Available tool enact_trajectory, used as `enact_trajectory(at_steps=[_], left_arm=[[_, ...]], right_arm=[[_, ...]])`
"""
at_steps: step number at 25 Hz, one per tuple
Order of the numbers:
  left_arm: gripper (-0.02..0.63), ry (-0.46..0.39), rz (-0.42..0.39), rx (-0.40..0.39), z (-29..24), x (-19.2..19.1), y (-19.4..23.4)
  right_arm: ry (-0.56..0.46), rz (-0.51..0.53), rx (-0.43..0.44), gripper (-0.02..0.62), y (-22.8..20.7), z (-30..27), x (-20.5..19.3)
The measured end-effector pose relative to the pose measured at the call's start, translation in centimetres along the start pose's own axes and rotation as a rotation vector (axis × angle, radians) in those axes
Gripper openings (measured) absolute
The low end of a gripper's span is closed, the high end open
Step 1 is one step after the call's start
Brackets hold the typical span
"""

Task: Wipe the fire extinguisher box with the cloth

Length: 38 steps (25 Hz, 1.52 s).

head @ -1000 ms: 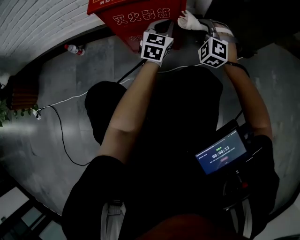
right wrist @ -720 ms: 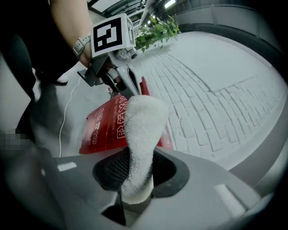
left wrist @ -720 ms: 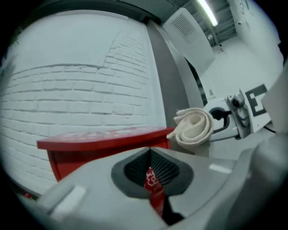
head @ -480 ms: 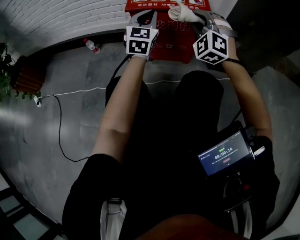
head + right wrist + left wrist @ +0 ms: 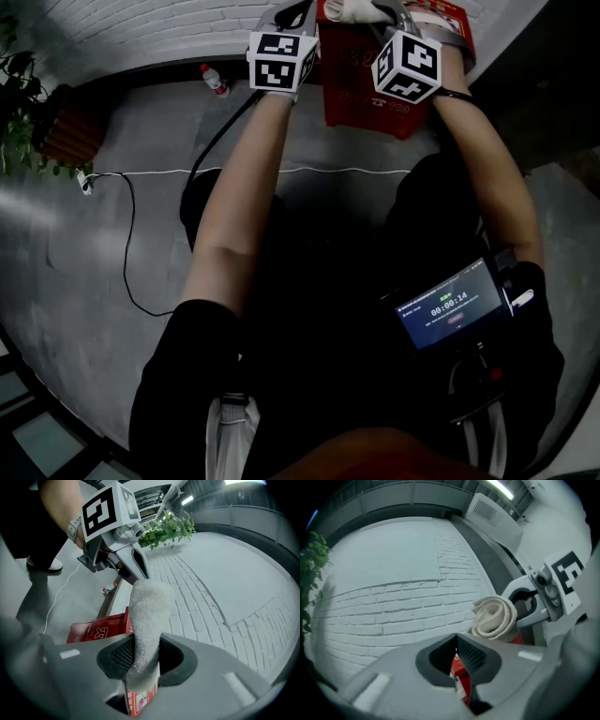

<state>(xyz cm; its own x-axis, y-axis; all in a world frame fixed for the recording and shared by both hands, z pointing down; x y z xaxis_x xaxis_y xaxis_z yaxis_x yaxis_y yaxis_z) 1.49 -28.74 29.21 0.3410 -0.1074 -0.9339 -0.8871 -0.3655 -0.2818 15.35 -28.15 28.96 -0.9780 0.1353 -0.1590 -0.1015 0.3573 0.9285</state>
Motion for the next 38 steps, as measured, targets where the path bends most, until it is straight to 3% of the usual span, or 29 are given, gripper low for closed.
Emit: enact_trajectory(at_steps=[12,15,19,23,29,33,38], left_arm=[[0.002,0.011,0.054,-0.068,-2.4,-3.2,5.9],[0.002,0.024,0.034,-0.066,-3.2,-4.9,7.4],[0.002,0.016,0.053,-0.076,-3.6,-6.9,9.7],[0.002,-0.003,0.085,-0.084,-3.8,-8.4,12.4],[0.002,-0.041,0.103,-0.055,-4.3,-10.8,16.6],[0.002,-0.050,0.147,-0.104,-5.1,-11.3,17.6],[0.002,-0.039,0.113,-0.159,-7.3,-12.5,18.0]], right_arm=[[0.080,0.102,0.027,0.110,0.6,-5.7,4.6],[0.066,0.071,0.031,0.112,0.7,-6.7,6.4],[-0.008,-0.045,0.031,0.112,0.9,-7.5,10.1],[-0.108,-0.247,0.039,0.112,0.5,-8.1,14.3],[-0.283,-0.741,0.108,0.112,1.4,-9.3,18.0],[-0.320,-1.059,0.172,0.112,4.1,-12.1,17.7],[-0.307,-1.449,0.248,0.112,7.1,-15.7,15.8]])
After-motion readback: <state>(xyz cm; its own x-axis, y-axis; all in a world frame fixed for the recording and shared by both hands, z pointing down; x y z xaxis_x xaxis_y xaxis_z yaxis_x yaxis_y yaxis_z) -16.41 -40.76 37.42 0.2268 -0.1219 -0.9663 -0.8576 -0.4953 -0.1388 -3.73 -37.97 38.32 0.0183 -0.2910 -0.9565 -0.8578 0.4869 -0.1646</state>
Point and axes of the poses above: the fingertips, and each gripper's own axes: z backward along the fingers, y to its left, x out of its top, the point moved 7 cm from there along z, backward along the fingers, and after that the axes turned 14 degrees about y, right-handed, at the moved point
